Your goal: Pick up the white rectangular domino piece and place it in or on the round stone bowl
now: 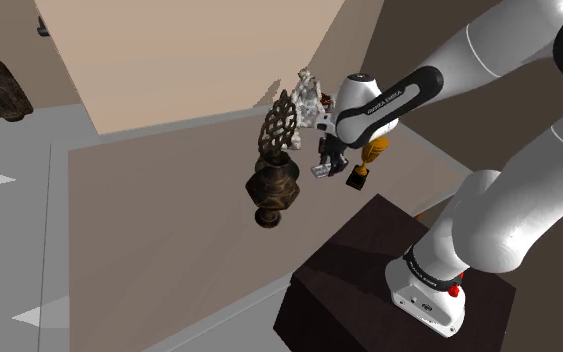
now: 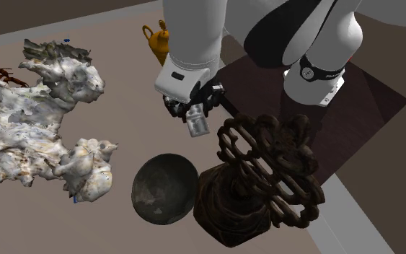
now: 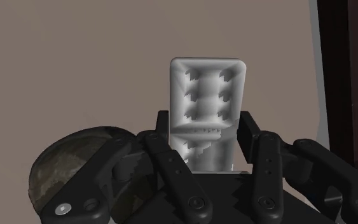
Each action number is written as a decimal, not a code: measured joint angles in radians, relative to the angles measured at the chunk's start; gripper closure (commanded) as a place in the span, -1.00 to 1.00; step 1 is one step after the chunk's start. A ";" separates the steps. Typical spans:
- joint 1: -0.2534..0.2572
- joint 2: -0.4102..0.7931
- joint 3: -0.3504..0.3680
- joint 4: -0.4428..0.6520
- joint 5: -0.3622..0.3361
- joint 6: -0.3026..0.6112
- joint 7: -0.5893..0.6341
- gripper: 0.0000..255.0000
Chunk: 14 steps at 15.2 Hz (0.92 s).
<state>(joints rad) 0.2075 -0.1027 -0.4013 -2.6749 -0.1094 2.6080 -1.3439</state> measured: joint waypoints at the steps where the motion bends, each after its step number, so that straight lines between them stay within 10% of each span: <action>1: -0.001 -0.011 0.001 0.004 -0.005 -0.014 0.004 1.00; 14: 0.097 0.316 0.102 0.446 0.173 -0.150 0.063 1.00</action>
<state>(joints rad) 0.3049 0.2128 -0.2994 -2.2293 0.0635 2.4584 -1.2809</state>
